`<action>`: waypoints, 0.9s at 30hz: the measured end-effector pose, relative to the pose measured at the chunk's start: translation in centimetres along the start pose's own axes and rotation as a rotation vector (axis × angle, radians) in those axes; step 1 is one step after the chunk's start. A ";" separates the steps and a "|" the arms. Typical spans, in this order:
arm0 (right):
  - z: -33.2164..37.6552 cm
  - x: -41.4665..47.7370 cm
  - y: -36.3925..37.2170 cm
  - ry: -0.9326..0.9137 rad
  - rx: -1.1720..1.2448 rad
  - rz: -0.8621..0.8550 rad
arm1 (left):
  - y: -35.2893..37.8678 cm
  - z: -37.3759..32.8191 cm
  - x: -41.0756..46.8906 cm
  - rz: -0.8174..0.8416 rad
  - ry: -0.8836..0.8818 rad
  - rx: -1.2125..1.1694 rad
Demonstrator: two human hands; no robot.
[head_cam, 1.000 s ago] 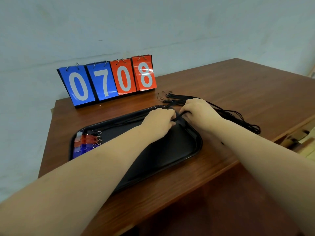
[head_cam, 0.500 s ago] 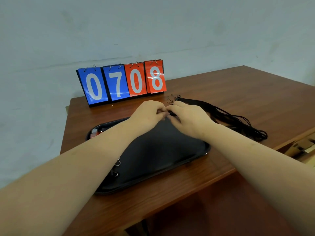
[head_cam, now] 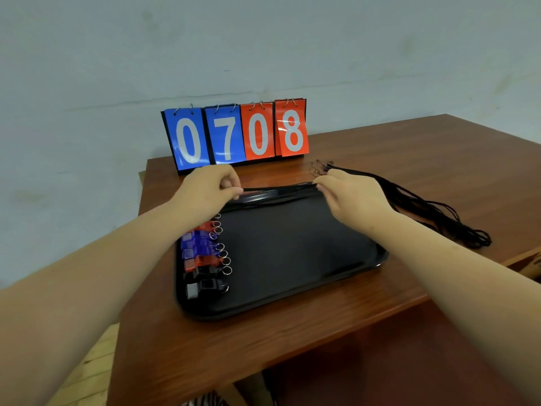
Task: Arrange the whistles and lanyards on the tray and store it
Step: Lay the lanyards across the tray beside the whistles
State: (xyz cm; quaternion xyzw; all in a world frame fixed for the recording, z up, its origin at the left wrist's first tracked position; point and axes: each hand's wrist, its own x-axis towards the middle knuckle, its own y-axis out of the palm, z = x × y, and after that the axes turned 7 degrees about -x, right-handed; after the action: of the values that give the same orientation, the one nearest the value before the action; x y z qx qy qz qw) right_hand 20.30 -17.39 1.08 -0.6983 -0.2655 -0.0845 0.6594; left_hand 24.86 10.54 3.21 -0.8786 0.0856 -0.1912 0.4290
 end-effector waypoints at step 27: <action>-5.5 -0.5 4.0 0.508 0.274 0.081 | -0.6 4.1 -1.3 0.116 -0.018 0.329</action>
State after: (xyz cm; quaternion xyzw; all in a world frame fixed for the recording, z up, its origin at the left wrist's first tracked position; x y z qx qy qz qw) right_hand 23.12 -22.83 -2.03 -0.5694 -0.0729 -0.1935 0.7956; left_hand 25.31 14.31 1.03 -0.7918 0.0998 -0.1696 0.5782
